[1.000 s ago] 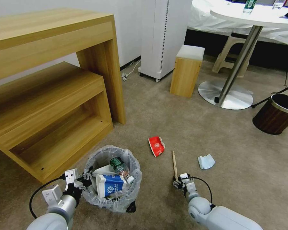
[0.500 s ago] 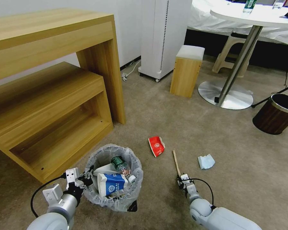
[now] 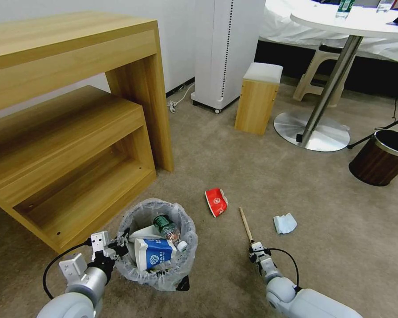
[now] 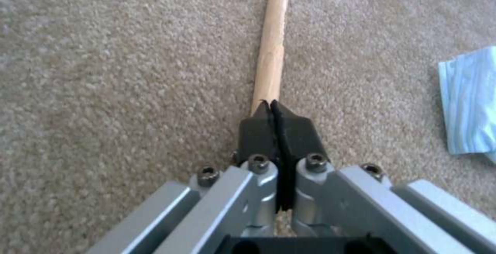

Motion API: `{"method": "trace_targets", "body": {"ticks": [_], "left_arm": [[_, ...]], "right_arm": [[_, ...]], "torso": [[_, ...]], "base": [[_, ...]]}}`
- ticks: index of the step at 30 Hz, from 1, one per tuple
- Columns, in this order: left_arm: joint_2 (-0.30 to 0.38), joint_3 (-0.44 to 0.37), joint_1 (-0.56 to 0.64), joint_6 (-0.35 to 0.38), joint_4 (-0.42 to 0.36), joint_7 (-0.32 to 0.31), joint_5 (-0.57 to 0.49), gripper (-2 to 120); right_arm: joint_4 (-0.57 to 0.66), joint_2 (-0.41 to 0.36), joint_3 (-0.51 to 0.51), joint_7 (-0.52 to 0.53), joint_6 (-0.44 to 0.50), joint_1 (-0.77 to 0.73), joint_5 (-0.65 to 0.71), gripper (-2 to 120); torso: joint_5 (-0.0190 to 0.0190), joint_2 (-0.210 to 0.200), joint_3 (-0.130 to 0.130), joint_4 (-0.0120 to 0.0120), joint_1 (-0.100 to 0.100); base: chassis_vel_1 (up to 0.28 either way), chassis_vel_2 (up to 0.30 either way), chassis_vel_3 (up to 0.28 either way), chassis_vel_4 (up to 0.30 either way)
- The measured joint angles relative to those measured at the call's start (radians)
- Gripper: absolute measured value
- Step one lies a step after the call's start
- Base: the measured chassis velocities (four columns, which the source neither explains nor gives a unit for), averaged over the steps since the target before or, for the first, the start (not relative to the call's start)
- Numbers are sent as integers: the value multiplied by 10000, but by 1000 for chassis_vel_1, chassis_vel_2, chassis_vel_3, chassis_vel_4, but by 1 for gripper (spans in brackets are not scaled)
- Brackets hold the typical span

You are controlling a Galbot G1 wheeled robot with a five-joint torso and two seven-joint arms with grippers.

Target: Pick up the trash bin and place the garbage on the floor into it.

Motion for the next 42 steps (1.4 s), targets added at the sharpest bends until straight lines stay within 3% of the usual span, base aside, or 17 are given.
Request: {"method": "trace_targets", "body": {"ticks": [9, 20, 28, 31, 42], "left_arm": [[27, -27, 12, -26, -41, 0, -21, 1], [27, -14, 23, -68, -114, 0, -57, 1], [35, -6, -16, -78, -115, 0, -85, 1], [79, -11, -23, -84, -111, -7, -135, 1], [137, -6, -52, -85, -120, -88, -298, 1]], "right_arm": [[-32, -24, 29, -128, 84, -69, -164, 29], [-359, 60, 47, -200, 208, -93, -280, 72], [-509, 124, -6, -199, 280, -88, -358, 57], [-611, 157, -11, -174, 357, -94, -430, 42], [-766, 132, 44, -157, 468, -64, -571, 5]], "torso": [[1, 0, 0, -1, 0], [-1, 0, -1, -1, 0], [1, 0, -1, 1, 0], [3, 0, 0, 2, 0], [-1, 0, 0, -2, 0]], "base": [[0, 0, 0, 0], [0, 0, 0, 0], [0, 0, 0, 0], [0, 0, 0, 0], [0, 0, 0, 0]]}}
